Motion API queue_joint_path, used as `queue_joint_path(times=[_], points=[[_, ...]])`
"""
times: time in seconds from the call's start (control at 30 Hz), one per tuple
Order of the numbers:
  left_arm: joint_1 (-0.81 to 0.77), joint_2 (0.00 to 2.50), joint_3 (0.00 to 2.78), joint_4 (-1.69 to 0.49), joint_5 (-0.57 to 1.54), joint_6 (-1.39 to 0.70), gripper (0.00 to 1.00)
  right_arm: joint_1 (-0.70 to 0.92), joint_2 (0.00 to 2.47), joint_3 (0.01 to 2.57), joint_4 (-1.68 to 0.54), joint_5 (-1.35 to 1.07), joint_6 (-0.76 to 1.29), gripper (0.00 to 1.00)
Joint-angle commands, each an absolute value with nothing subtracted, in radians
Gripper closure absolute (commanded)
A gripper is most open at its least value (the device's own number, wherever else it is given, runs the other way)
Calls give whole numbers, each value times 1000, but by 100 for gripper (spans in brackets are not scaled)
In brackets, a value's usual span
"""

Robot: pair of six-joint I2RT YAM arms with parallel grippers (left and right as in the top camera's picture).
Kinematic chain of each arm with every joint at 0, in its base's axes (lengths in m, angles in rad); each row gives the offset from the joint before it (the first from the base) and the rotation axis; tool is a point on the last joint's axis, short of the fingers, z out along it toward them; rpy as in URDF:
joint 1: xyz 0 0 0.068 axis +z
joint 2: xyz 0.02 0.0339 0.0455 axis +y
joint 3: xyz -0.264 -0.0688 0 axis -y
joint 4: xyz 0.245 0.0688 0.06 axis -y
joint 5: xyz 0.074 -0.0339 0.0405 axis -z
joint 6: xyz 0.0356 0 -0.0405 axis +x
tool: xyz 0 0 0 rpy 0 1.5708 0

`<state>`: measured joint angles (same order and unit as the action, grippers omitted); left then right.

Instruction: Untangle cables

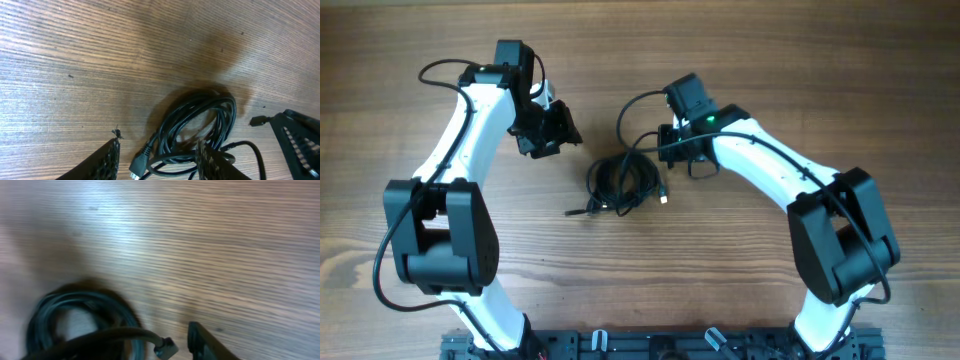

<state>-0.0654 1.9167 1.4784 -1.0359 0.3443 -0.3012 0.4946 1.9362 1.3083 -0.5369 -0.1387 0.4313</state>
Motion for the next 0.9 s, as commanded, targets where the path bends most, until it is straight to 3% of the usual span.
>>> queue_joint_path(times=[0.0, 0.47, 0.77, 0.87], points=[[-72, 1908, 1472, -1016, 339, -292, 49, 496, 1915, 1333, -534, -345, 363, 54], [-111, 1908, 1472, -966, 339, -292, 47, 642, 1938, 1328, -609, -132, 370, 51], [-123, 1908, 1472, -956, 270, -292, 46, 691, 1974, 1327, -561, -23, 423, 53], [-123, 1908, 1469, -952, 215, -292, 46, 685, 1975, 1328, -561, -17, 429, 59]])
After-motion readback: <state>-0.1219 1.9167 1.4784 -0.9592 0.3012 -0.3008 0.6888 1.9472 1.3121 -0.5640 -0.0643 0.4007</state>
